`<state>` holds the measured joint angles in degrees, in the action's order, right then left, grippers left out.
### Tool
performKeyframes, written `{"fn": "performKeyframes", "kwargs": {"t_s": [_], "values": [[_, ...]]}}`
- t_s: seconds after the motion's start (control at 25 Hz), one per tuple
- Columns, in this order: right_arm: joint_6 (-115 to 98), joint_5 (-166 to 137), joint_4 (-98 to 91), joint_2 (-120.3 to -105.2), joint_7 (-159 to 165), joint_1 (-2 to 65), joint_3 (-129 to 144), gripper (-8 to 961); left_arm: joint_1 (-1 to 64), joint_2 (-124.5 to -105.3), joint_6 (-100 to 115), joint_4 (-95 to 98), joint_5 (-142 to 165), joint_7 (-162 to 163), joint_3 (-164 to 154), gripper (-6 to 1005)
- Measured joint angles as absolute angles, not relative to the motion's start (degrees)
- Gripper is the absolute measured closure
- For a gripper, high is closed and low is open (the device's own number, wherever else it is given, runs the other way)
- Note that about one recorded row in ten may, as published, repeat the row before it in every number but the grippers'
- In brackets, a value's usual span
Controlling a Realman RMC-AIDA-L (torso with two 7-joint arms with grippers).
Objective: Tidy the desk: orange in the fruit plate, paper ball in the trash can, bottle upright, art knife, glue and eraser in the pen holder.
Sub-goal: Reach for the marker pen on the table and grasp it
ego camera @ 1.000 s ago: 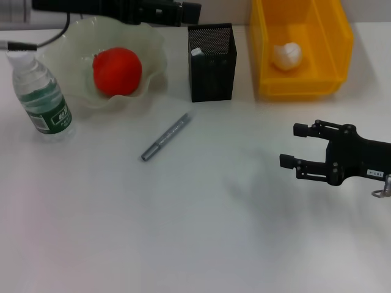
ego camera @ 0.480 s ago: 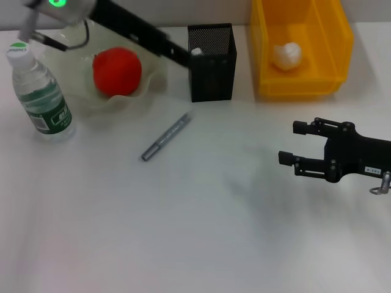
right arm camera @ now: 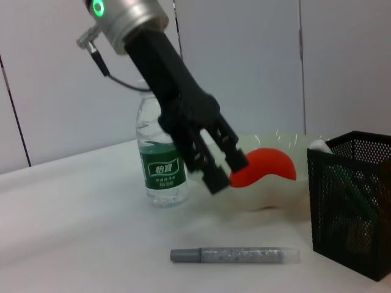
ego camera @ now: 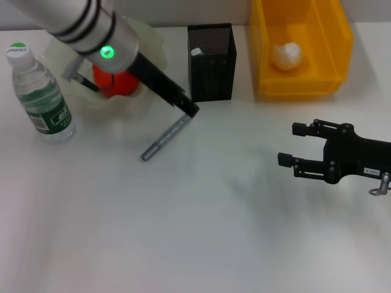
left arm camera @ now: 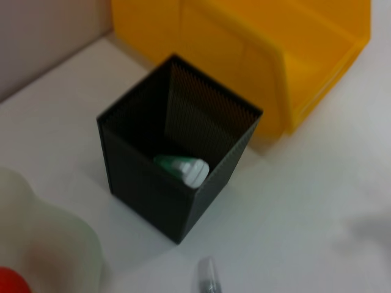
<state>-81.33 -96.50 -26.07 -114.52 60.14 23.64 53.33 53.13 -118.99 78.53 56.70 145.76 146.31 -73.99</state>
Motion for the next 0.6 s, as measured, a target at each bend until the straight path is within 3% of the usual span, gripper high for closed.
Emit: {"fn": "performKeyframes", "kwargs": {"t_s": [0.6], "values": [[-80.58,-97.11,-26.37,-114.94,60.03,23.38,53.14,265,54.91,-119.21,70.02,46.4,145.23,146.3,-82.32,237]]}}
